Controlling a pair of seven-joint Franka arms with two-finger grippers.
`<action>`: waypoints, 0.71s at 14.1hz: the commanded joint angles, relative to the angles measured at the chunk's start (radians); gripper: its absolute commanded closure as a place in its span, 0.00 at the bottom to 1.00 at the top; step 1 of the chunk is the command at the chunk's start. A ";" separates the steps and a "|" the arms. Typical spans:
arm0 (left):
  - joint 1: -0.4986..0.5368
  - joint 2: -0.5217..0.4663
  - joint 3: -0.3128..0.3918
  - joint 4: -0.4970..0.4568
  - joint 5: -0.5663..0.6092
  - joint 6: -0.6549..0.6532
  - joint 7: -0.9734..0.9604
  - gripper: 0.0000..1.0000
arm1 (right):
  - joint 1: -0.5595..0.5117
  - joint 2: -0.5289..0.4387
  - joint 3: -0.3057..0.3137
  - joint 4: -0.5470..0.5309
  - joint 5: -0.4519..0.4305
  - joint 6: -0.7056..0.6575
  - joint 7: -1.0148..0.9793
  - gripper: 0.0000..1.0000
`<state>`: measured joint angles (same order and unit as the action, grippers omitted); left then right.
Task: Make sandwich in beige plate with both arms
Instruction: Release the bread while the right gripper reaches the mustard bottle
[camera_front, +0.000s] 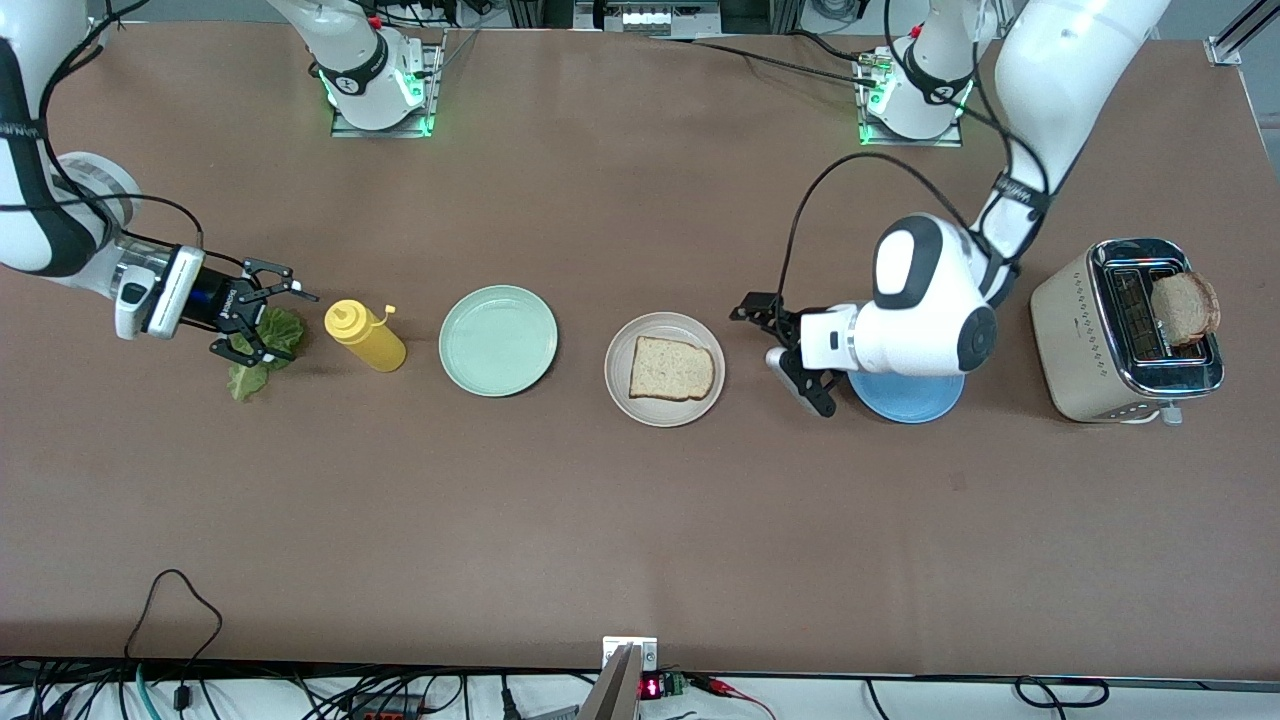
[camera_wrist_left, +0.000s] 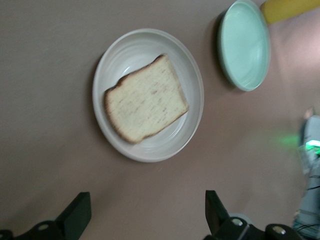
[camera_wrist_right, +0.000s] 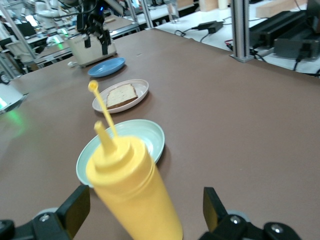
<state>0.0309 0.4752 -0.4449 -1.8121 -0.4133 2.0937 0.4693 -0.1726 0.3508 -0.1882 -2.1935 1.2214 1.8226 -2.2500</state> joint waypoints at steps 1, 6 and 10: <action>0.003 -0.127 0.008 0.017 0.236 -0.140 -0.131 0.00 | -0.039 0.080 0.009 0.032 0.062 -0.078 -0.136 0.00; 0.023 -0.155 0.008 0.308 0.500 -0.538 -0.158 0.00 | -0.038 0.238 0.009 0.107 0.121 -0.179 -0.331 0.00; 0.104 -0.155 0.008 0.451 0.527 -0.682 -0.147 0.00 | -0.031 0.349 0.015 0.179 0.159 -0.259 -0.399 0.00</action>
<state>0.1007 0.3003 -0.4317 -1.4407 0.0879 1.4786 0.3201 -0.1985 0.6405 -0.1845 -2.0628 1.3539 1.6035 -2.6107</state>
